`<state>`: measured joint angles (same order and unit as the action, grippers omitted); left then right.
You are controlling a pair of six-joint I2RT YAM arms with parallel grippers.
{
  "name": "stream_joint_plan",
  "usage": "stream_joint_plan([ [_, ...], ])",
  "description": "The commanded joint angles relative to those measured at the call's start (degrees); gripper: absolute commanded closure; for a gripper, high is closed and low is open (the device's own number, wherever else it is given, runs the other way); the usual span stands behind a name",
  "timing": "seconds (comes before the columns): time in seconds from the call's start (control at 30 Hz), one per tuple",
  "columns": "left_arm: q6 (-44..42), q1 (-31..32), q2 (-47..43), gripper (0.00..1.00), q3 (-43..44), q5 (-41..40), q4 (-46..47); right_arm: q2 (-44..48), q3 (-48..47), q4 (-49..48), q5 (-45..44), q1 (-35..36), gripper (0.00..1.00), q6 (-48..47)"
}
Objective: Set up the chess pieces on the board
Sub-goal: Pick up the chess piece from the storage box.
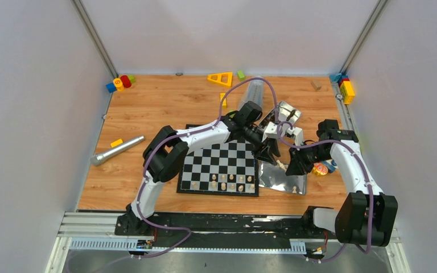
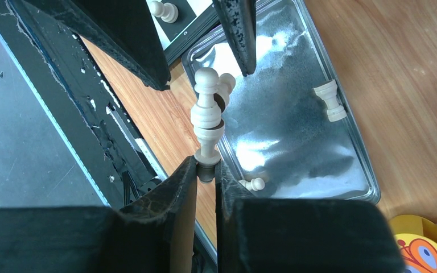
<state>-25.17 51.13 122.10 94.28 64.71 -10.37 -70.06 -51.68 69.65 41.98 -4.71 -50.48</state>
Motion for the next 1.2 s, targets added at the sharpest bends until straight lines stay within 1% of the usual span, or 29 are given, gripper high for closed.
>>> stream_joint_plan([
  [0.0,3.58,0.37,0.88,0.49,1.94,2.32,3.72,1.24,-1.14,0.3,2.45,-0.39,1.0,-1.82],
  [0.2,5.32,0.36,1.04,0.55,1.11,2.57,5.45,1.07,-1.13,0.31,2.41,-0.47,1.0,-1.81],
  [0.37,6.07,0.37,1.39,0.61,1.09,2.86,5.8,1.15,-1.12,0.23,2.02,-0.63,1.0,-1.82],
  [0.6,5.98,0.46,1.68,0.63,0.59,3.29,5.56,1.17,-1.21,0.17,2.07,-1.13,1.0,-1.99],
  [0.97,7.95,0.93,2.84,0.72,1.35,4.16,6.82,0.89,-1.05,0.12,2.13,-1.43,1.0,-2.05],
  [1.03,8.06,1.04,2.98,0.76,1.41,4.38,6.88,0.83,-1.05,0.13,2.01,-1.53,1.0,-2.08],
  [1.1,8.15,1.04,3.02,0.82,1.62,4.57,6.89,0.7,-0.85,0.02,1.69,-1.77,1.0,-2.15],
  [1.13,8.08,1.01,2.95,0.88,1.66,4.62,6.67,0.68,-0.73,-0.05,1.37,-1.98,1.0,-2.15],
  [1.17,7.89,1.04,2.74,0.91,1.8,4.63,6.11,0.71,-0.52,-0.24,0.91,-2.28,1.0,-2.21],
])
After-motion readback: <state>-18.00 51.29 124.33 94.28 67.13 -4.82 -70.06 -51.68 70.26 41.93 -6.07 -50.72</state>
